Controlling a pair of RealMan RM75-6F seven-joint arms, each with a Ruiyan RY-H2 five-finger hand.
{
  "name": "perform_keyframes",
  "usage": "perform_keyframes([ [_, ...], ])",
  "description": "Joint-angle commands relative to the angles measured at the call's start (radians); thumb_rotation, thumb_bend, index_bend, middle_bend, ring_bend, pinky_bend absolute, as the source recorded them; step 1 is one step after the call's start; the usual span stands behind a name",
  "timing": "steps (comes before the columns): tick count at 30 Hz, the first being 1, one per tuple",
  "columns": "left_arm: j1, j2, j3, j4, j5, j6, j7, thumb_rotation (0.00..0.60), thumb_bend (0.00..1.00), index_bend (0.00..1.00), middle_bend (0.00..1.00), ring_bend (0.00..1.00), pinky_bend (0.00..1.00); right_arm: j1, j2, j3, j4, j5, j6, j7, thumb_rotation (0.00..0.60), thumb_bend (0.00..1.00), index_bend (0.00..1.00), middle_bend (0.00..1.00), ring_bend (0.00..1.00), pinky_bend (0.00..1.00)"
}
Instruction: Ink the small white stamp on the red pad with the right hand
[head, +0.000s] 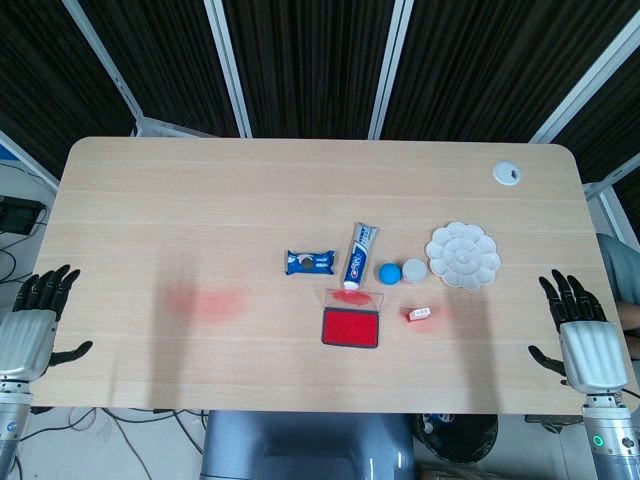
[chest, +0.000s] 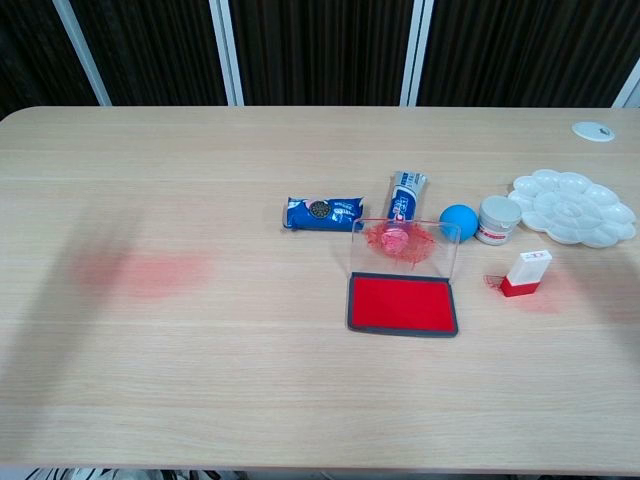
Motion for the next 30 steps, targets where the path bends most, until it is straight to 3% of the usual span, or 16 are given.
perform_keyframes([
  [1, 0.0, 0.0, 0.0, 0.001, 0.001, 0.0, -0.001, 0.6, 0.0, 0.0, 0.0, 0.0, 0.0, 0.0, 0.0, 0.0, 0.0, 0.0, 0.0, -0.001, 0.6, 0.11, 0.0, 0.0, 0.0, 0.18],
  [19, -0.002, -0.005, -0.006, 0.011, -0.006, 0.0, -0.011, 0.6, 0.0, 0.0, 0.0, 0.0, 0.0, 0.031, -0.003, -0.007, -0.04, -0.041, -0.029, -0.055, 0.6, 0.09, 0.0, 0.0, 0.0, 0.18],
  [26, -0.006, -0.005, -0.012, 0.014, -0.015, -0.008, -0.02, 0.6, 0.0, 0.0, 0.0, 0.0, 0.0, 0.096, -0.005, 0.017, -0.086, -0.009, -0.13, -0.118, 0.6, 0.12, 0.0, 0.0, 0.0, 0.18],
  [30, -0.008, -0.001, -0.011, 0.01, -0.018, -0.015, -0.025, 0.6, 0.0, 0.0, 0.0, 0.0, 0.0, 0.144, -0.041, 0.03, -0.087, 0.016, -0.2, -0.17, 0.6, 0.14, 0.05, 0.07, 0.03, 0.2],
])
